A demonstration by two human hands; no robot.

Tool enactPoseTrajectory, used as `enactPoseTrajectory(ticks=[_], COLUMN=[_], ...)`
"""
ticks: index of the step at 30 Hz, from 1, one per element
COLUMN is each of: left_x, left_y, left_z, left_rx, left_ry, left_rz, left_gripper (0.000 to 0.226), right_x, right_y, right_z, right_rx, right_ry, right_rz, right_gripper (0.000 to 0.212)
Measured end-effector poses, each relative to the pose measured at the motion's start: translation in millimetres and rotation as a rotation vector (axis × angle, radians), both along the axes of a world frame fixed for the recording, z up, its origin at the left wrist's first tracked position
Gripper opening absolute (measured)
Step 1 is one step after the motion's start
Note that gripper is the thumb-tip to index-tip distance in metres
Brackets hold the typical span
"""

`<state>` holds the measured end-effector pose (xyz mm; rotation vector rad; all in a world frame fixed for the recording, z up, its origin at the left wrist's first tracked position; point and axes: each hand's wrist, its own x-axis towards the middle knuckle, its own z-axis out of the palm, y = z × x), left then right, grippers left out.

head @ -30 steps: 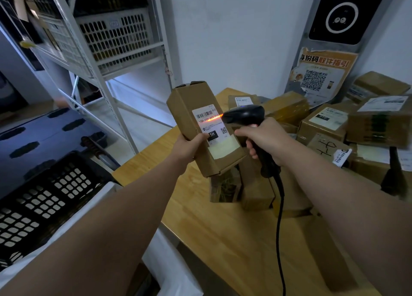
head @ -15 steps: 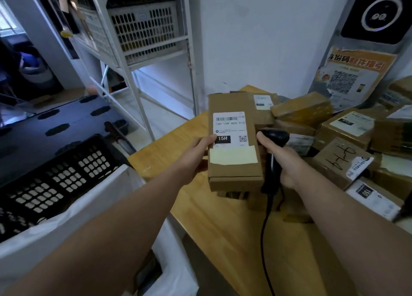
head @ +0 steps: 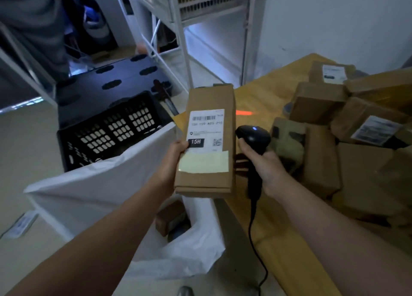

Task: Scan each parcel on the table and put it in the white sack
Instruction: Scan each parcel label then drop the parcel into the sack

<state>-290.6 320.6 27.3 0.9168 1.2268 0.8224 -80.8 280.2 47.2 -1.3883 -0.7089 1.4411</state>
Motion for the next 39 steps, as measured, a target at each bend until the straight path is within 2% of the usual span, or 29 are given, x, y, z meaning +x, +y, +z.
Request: enactPoseTrajectory(ticks=[1,3,5,8,11,14,16,17,19,21,22,25,27,30,35,39], left_x=[-17,-52,-86,-132,-163,-177,-178,-177,-173,-167,-163,-151,-145,-141,-139,-136], left_y=[-5,-15,-29,-53,-74,-80,-76,-72,-64,-57,-54,-49,-47,-46,-44,-42], left_z=[-5,-15,-28,-52,-78,-106,-127,-140,-168,-192,-203,-229,-244,-265,-284,-291], left_rx=[-0.010,-0.001,-0.018,-0.080,-0.173,-0.247,-0.298,-0.325,-0.376,-0.396,-0.410,-0.436,-0.440,-0.454,-0.473,-0.459], left_ry=[0.017,0.057,0.108,0.154,0.204,0.251,0.275,0.289,0.299,0.308,0.307,0.303,0.311,0.366,0.391,0.419], left_rz=[0.026,0.065,0.071,0.042,0.010,0.018,0.062,0.080,0.118,0.168,0.189,0.234,0.260,0.283,0.318,0.356], left_gripper=[0.072,0.080,0.076,0.070,0.069,0.055,0.032,0.029,0.038,0.046,0.045,0.022,0.024,0.054,0.062,0.066], right_x=[-12,-37,-64,-100,-125,-135,-132,-129,-125,-120,-118,-116,-119,-129,-126,-118], right_y=[0,-2,-5,-12,-16,-20,-24,-27,-31,-37,-40,-43,-34,-9,5,-5], right_z=[-8,-26,-45,-81,-124,-155,-176,-184,-204,-223,-230,-251,-264,-276,-295,-313], right_rx=[-0.001,-0.014,-0.032,-0.058,-0.078,-0.147,-0.210,-0.229,-0.239,-0.301,-0.327,-0.321,-0.319,-0.331,-0.490,-0.539], right_ry=[-0.047,-0.147,-0.210,-0.292,-0.511,-0.781,-0.903,-0.916,-0.823,-0.660,-0.588,-0.424,-0.365,-0.273,0.133,0.069], right_rz=[0.037,0.101,0.127,0.158,0.175,0.148,0.135,0.146,0.151,0.091,0.046,-0.007,-0.010,-0.021,0.028,-0.077], right_gripper=[0.008,0.006,0.006,0.019,0.027,0.047,0.044,0.035,0.015,0.029,0.026,0.016,0.026,0.041,0.060,0.082])
